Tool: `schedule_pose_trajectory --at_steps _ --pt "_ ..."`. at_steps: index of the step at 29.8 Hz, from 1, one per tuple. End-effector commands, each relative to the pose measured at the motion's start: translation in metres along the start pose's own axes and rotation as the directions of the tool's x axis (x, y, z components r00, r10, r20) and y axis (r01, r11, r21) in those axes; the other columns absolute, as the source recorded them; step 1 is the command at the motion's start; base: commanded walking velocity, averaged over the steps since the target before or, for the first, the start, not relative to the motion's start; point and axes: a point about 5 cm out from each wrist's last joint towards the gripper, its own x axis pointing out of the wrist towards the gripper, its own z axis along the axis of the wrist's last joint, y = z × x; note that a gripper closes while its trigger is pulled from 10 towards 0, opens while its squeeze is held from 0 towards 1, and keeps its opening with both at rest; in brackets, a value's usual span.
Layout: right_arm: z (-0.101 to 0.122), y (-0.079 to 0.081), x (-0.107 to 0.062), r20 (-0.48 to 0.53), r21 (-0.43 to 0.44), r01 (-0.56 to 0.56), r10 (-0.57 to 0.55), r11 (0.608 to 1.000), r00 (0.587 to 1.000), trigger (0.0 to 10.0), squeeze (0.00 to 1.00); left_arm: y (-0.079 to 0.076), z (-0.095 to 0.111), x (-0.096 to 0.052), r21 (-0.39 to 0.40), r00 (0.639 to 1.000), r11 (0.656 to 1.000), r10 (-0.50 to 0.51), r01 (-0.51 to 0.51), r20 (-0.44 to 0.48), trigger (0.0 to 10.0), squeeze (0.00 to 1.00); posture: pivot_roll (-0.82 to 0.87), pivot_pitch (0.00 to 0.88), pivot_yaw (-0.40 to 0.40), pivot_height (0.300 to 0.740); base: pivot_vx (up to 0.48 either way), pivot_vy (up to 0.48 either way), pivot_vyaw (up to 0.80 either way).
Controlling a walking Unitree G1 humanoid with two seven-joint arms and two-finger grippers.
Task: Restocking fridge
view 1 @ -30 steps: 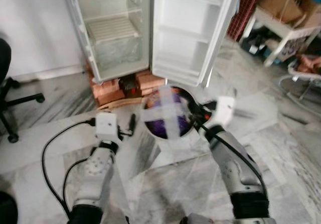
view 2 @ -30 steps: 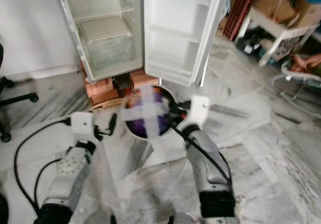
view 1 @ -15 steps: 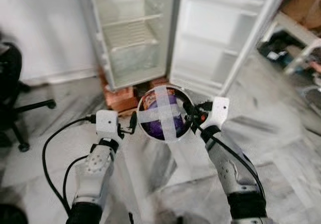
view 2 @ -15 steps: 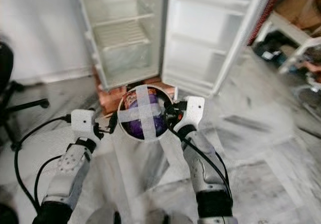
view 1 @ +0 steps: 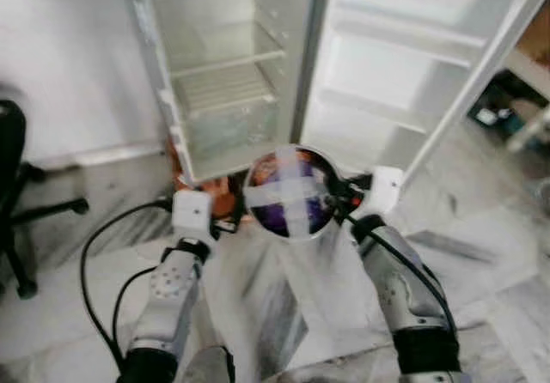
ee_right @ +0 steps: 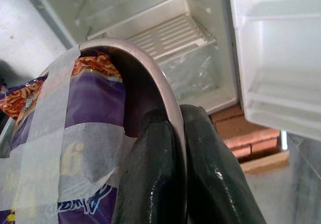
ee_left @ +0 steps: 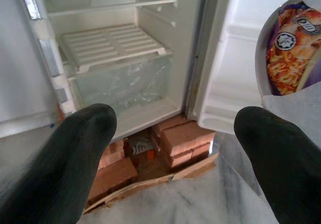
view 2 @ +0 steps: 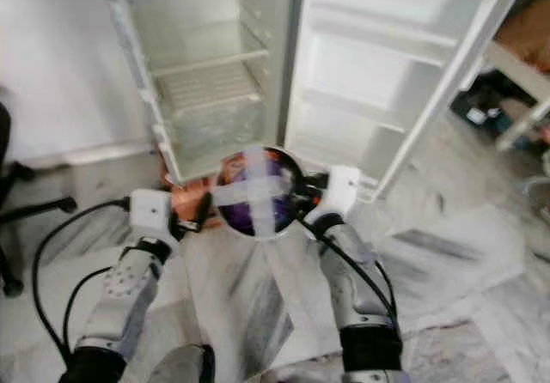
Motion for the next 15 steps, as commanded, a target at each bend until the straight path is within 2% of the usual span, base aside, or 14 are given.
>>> schedule_pose_trajectory --at_steps 1,3,6,10,14,15 --pt "0.006 -0.011 -0.004 0.021 -0.018 0.032 -0.032 0.999 0.999 10.0 0.00 -0.008 0.001 0.002 -0.030 1.000 1.000 -0.008 0.007 -0.006 10.0 0.00 0.08 0.118 -0.046 0.740 0.435 0.000 0.00" --pt "0.004 -0.012 -0.005 0.016 -0.019 0.035 -0.034 0.999 0.999 10.0 0.00 -0.007 0.000 0.002 -0.030 1.000 1.000 0.001 -0.002 -0.018 10.0 0.00 0.08 0.120 -0.047 0.740 0.424 0.000 0.00" --pt "-0.008 -0.016 -0.008 -0.026 -0.017 0.043 -0.043 0.999 0.999 10.0 0.00 -0.006 -0.010 -0.001 -0.026 0.998 0.999 0.018 -0.020 -0.065 10.0 0.00 0.08 0.120 -0.047 0.740 0.311 0.364 0.00" --pt "-0.012 -0.021 -0.011 -0.029 -0.001 0.057 -0.057 0.998 0.998 10.0 0.00 -0.005 -0.010 -0.005 -0.023 0.998 0.999 0.025 -0.026 -0.057 10.0 0.00 0.08 0.117 -0.047 0.740 0.293 0.380 0.00" --pt "-0.004 -0.026 -0.013 0.045 -0.014 0.093 -0.093 0.996 0.995 10.0 0.00 0.000 -0.009 -0.008 -0.010 0.998 0.998 0.054 -0.054 -0.038 10.0 0.00 0.09 0.109 -0.043 0.740 0.285 0.330 0.00" --pt "0.008 -0.035 -0.020 0.126 -0.047 0.156 -0.149 0.987 0.981 10.0 0.00 0.010 -0.005 -0.013 0.008 0.994 0.994 0.106 -0.106 -0.016 10.0 0.00 0.09 0.100 -0.040 0.740 0.000 0.000 0.00"
